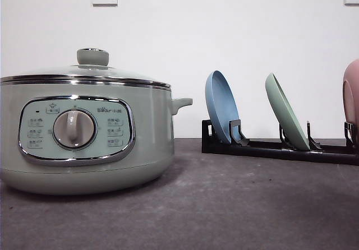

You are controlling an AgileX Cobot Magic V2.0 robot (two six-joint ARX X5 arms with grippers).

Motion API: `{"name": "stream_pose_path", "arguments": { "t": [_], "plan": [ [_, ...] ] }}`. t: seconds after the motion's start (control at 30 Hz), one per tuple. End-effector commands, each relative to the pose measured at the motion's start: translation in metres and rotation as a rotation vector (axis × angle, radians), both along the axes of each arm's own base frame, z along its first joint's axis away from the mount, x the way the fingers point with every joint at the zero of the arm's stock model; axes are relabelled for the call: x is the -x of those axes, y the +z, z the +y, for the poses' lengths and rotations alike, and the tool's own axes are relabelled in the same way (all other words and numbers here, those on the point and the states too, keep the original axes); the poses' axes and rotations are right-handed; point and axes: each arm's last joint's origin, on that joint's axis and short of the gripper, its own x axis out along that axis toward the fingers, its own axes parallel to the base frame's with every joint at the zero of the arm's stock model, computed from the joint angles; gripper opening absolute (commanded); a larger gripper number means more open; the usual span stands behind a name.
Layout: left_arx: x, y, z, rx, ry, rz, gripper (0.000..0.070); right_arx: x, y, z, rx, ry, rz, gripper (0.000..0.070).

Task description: Transfer potato from steamer to green plate

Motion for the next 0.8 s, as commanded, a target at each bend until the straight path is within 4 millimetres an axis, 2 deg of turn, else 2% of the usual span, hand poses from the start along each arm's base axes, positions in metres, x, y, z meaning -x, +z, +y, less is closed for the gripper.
{"name": "stream_pose_path", "arguments": {
  "t": [0.0,0.17,0.27,0.4,0.77],
  "plan": [
    [-0.001,-0.005,0.0,0.107,0.021,0.025,0.0,0.0,-0.001,0.0,-0.03,0.007,0.009,0.0],
    [0.001,0.005,0.0,0.172,0.028,-0.001,0.0001,0.001,0.003,0.001,-0.061,0.02,0.0,0.0],
    [0.003,0.015,0.0,0.182,0.028,-0.024,0.0002,0.003,0.015,0.001,-0.065,0.019,-0.034,0.0],
    [0.008,0.035,0.0,0.184,0.023,-0.07,0.0002,0.007,0.036,0.001,-0.059,0.016,-0.097,0.0],
    [0.021,0.11,-0.001,0.118,0.01,-0.154,0.0002,0.032,0.108,0.003,-0.029,0.02,-0.239,0.0]
  ]
}}
